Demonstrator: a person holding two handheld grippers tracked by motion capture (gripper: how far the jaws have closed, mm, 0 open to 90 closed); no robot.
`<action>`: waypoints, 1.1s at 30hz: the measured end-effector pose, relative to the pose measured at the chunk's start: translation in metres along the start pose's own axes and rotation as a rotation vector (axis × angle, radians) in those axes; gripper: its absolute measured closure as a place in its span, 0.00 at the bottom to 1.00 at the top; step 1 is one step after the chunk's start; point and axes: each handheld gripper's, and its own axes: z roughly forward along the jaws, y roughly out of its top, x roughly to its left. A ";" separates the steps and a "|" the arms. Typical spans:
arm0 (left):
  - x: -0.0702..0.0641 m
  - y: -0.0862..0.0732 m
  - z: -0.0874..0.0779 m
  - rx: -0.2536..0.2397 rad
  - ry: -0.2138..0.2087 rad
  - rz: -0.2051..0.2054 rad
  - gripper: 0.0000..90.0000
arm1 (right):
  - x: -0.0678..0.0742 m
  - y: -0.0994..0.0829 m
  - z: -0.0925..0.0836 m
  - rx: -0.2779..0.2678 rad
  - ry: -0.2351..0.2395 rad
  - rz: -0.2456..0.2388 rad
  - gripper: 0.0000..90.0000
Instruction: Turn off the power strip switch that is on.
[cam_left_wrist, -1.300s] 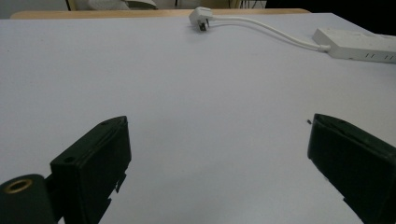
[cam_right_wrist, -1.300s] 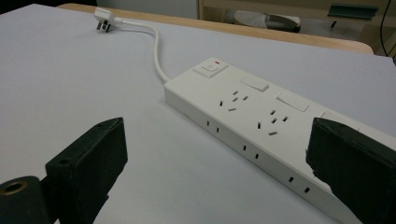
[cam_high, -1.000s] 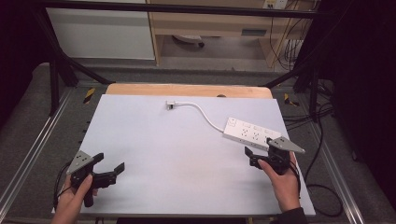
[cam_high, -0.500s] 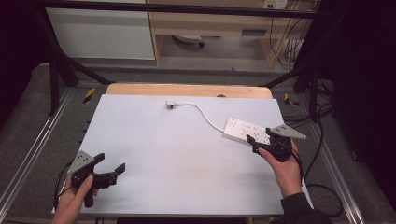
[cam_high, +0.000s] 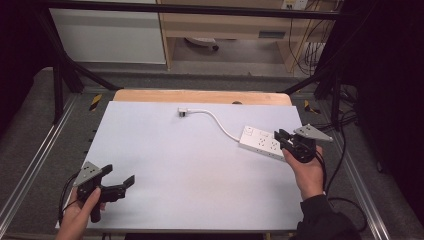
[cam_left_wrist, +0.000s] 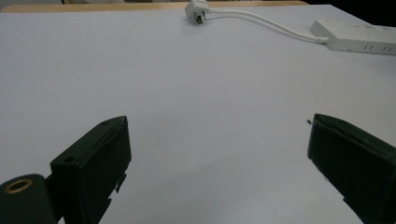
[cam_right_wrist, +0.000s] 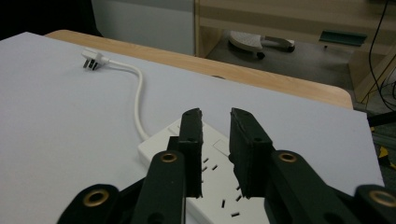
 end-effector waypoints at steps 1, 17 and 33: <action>0.000 0.000 0.000 -0.001 -0.001 0.001 0.07 | 0.000 0.000 0.000 0.000 0.000 0.000 0.86; -0.001 0.000 0.000 0.002 -0.010 0.006 0.07 | -0.011 0.014 0.009 -0.032 -0.023 -0.030 1.00; -0.001 -0.001 0.001 0.006 -0.008 0.013 0.07 | -0.019 0.026 0.030 -0.021 -0.032 -0.028 1.00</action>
